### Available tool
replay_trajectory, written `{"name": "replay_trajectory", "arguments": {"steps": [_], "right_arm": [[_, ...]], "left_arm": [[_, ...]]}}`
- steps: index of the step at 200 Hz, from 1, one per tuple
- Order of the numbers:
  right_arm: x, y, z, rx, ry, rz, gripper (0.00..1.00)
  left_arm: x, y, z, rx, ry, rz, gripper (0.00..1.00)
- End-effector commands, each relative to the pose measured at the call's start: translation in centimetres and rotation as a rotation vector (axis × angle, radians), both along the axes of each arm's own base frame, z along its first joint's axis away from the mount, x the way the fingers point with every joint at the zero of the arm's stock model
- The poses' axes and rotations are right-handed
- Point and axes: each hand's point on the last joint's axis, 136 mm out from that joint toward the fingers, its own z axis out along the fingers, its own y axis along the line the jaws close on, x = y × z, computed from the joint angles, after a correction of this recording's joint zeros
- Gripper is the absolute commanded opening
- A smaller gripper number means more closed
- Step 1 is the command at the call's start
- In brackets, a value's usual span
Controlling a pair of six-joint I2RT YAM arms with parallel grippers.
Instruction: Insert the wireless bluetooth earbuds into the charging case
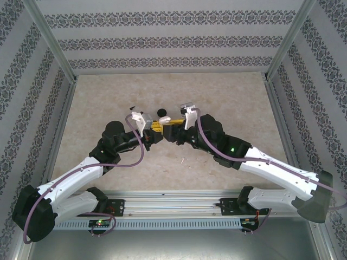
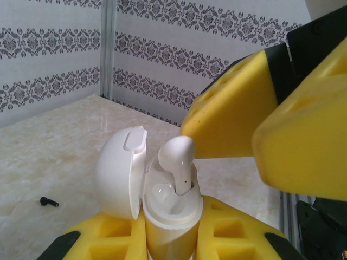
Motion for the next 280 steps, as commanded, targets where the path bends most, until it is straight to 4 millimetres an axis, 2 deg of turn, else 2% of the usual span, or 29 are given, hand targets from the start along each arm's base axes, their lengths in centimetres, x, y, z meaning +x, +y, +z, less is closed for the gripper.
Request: {"name": "replay_trajectory", "arguments": {"steps": [1,48,77,119,183,234,280], "right_arm": [[-0.8,0.4,0.9,0.001,0.041,0.033,0.51],[-0.6,-0.2,2.0,0.03,0.091,0.027,0.52],[-0.6,-0.6,1.9,0.044,0.13,0.029,0.51],[-0.5,-0.7,0.9,0.021,0.175,0.025,0.49],[0.0,-2.2,1.5,0.029,0.208,-0.028,0.42],[0.1,-1.2,0.6,0.013,0.262,-0.013,0.41],[0.8,-1.0,0.6,-0.012,0.247,-0.021,0.46]], "left_arm": [[-0.2,-0.2,3.1,-0.055,-0.084,-0.011,0.09],[-0.3,-0.3,3.0,-0.052,-0.079,-0.015,0.09],[-0.3,-0.3,2.9,-0.051,-0.079,-0.016,0.09],[-0.4,-0.3,2.9,-0.05,-0.079,-0.023,0.09],[-0.7,-0.3,2.4,-0.041,-0.072,-0.033,0.09],[-0.7,-0.3,2.5,-0.042,-0.074,-0.035,0.09],[-0.9,-0.3,2.4,-0.042,-0.072,-0.042,0.09]]}}
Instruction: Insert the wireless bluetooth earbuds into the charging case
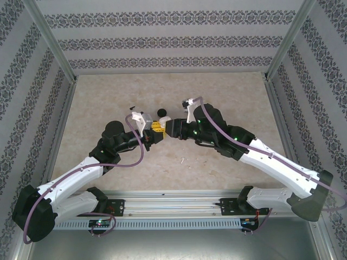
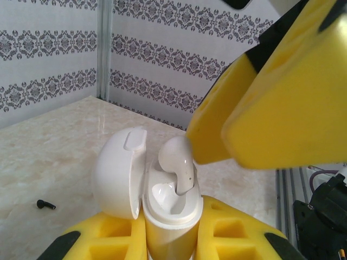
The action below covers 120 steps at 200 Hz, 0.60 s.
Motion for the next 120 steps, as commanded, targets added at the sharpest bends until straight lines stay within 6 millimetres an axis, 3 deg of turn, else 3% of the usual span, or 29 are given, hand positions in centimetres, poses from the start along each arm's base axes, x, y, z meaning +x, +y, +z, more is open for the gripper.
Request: {"name": "replay_trajectory", "arguments": {"steps": [1,120], "right_arm": [[0.5,-0.1,1.3,0.008,-0.013,-0.007,0.47],[1.1,1.0,1.4,0.004,-0.007,0.03,0.49]], "left_arm": [[-0.7,-0.2,2.3,-0.039,-0.069,-0.029,0.09],[-0.9,-0.3,2.1,-0.039,-0.063,-0.036,0.09]]}}
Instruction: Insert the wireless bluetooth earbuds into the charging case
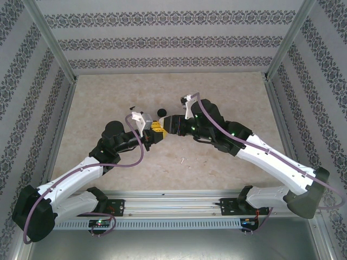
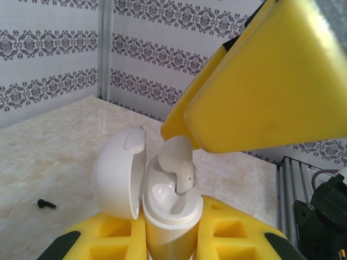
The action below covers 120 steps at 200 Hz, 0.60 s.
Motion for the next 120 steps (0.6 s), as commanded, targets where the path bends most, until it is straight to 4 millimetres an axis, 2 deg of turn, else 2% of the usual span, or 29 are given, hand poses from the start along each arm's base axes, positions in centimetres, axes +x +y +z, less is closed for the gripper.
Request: {"name": "replay_trajectory", "arguments": {"steps": [1,120], "right_arm": [[-0.11,0.67,0.94,0.017,-0.011,0.041,0.49],[-0.82,1.61,1.09,0.038,0.016,0.089,0.45]], "left_arm": [[-0.9,-0.28,2.05,-0.039,-0.064,-0.037,0.09],[-0.48,-0.47,1.63,-0.031,-0.055,-0.032,0.09]]}}
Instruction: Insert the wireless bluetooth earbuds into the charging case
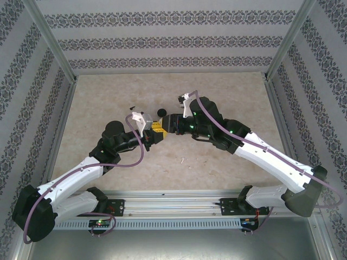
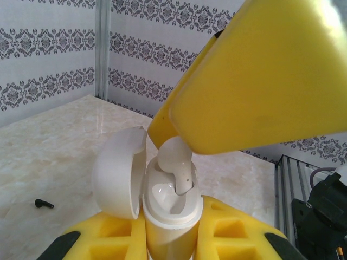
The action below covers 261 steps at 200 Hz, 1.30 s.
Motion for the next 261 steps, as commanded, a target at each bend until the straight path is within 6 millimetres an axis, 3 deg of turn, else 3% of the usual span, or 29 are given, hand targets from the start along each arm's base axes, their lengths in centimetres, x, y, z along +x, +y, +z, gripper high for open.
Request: {"name": "replay_trajectory", "arguments": {"steps": [1,261], "right_arm": [[-0.7,0.7,0.8,0.019,-0.001,0.046,0.45],[-2.4,-0.2,-0.1,0.001,0.026,0.026,0.43]], "left_arm": [[-0.4,-0.4,1.8,-0.033,-0.058,-0.024,0.09],[-0.3,-0.2,1.4,-0.024,-0.047,-0.012,0.09]]}}
